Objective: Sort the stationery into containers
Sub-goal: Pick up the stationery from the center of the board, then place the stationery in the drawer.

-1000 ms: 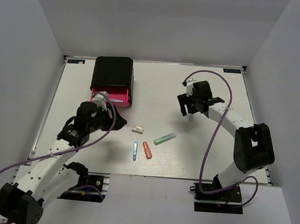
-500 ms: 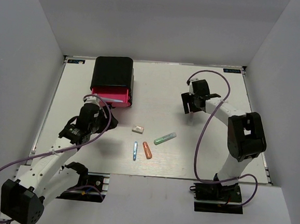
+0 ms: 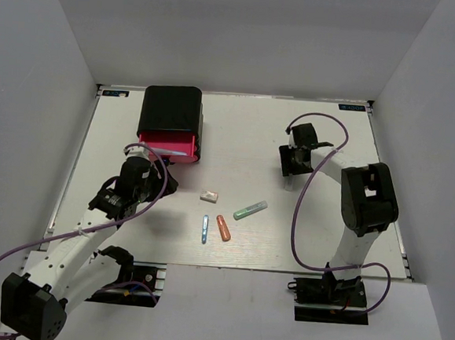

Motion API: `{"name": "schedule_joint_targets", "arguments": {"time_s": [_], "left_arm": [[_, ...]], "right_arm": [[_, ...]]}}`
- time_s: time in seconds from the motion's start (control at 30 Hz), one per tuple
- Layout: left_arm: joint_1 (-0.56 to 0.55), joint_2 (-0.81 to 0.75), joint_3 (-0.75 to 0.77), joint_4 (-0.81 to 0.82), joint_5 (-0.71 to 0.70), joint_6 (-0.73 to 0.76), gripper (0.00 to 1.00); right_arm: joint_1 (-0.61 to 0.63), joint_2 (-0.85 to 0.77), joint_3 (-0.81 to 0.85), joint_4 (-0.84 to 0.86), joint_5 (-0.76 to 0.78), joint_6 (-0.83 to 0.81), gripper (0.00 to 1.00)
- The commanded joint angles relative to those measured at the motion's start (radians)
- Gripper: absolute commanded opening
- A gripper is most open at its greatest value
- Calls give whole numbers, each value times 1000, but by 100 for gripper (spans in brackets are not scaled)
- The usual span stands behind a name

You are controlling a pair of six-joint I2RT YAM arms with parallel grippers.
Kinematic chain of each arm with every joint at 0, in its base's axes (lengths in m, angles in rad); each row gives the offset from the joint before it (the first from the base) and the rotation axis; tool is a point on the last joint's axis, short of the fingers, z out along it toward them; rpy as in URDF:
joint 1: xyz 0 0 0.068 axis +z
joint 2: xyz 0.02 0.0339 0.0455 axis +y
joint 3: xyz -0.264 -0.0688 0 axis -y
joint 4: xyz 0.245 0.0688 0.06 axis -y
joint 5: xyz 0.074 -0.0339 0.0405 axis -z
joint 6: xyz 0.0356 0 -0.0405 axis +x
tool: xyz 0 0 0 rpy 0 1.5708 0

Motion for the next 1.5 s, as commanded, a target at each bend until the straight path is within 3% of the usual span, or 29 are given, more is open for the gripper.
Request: {"name": "schedule_joint_targets", "arguments": {"time_s": [0.0,0.13,0.33,0.6,0.8,0.93,1.13,1.47], "left_arm": [[-3,-17,-6,-6,-29,-8,78],[-3,-35,-15,-6,-29,-28,78],[-3,-57,-35,-17,-29,-48,78],[-3,-67,-64,-17,-38,-80,78],[-3,-77,-73,-17,-38,-100,78],[-3,-77,-82,-8,-38,-100,78],[-3,-86,-82,-8,-29,-100,78],[-3,-106,-82,-8,-29,-100,78]], "right_arm": [[-2,6,17,-19,-27,24,59],[-5,9,12,-30,-62,12,48],[-2,-8,61,-52,-319,-98,15],[34,-86,231,-3,-883,-460,8],[123,-94,349,175,-1079,-563,5],[221,-46,441,298,-1114,-550,5],[352,90,607,598,-1047,-412,7],[472,262,719,652,-952,-359,11]]}}
